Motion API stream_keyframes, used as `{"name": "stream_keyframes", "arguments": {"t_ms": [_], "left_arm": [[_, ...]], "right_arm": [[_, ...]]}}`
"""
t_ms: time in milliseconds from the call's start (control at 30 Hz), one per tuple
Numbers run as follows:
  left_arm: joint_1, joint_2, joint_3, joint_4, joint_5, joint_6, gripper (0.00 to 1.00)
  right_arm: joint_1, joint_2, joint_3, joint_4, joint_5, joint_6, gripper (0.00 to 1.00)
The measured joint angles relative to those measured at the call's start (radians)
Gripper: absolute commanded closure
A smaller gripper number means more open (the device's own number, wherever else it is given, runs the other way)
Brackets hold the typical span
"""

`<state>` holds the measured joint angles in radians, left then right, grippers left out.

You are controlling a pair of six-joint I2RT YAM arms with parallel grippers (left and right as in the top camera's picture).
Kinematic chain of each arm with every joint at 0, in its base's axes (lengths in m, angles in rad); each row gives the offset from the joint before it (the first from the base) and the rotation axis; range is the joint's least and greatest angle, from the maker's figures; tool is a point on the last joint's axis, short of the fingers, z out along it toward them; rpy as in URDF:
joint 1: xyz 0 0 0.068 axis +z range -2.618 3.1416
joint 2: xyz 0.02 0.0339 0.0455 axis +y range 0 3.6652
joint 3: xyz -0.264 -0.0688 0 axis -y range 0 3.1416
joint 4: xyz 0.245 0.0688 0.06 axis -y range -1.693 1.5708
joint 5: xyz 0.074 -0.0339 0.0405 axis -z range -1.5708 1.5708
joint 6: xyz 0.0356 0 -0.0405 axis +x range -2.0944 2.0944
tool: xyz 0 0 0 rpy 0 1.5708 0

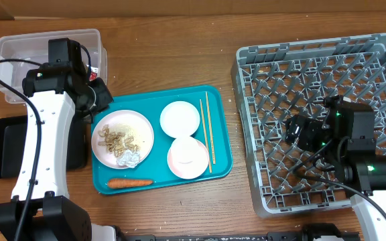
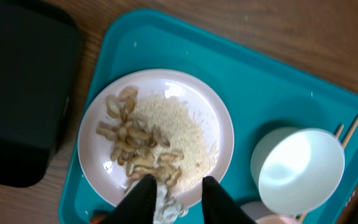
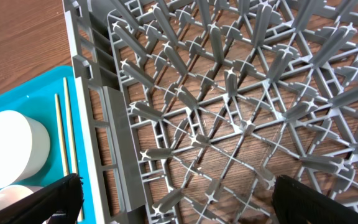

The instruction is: Sort waste into correct bins and load items into the dishwasher

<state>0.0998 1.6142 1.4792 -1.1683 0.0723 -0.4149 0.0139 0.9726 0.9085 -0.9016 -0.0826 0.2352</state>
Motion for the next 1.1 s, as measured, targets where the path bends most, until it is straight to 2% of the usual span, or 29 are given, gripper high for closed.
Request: {"name": "stream_keyframes", "arguments": {"t_ms": [100,267,467,700,1100], "left_arm": [[-0.016,0.000,-0.022,-0.014,0.027,0.007,0.62],[-0.095,0.000,-0.157,0.009,0.053,0.036,0.53],[-0.194,0.001,-0.310,0.077,0.002,0.056,0.50],[-0.205,0.001,-0.385,0.141,-0.059,0.057,0.50],[-0.205,0.001,-0.420,0.167,-0.066,0.072,0.50]], "right_arm": [[0.000,0.000,0.000,0.008,0.000,0.000,0.00],[0.000,0.000,0.000,0.012,0.000,0.000,0.00],[0.000,0.000,0.000,0.011,0.000,0.000,0.00],[0.000,0.000,0.000,0.011,0.000,0.000,0.00],[0.000,0.000,0.000,0.011,0.000,0.000,0.00]]}}
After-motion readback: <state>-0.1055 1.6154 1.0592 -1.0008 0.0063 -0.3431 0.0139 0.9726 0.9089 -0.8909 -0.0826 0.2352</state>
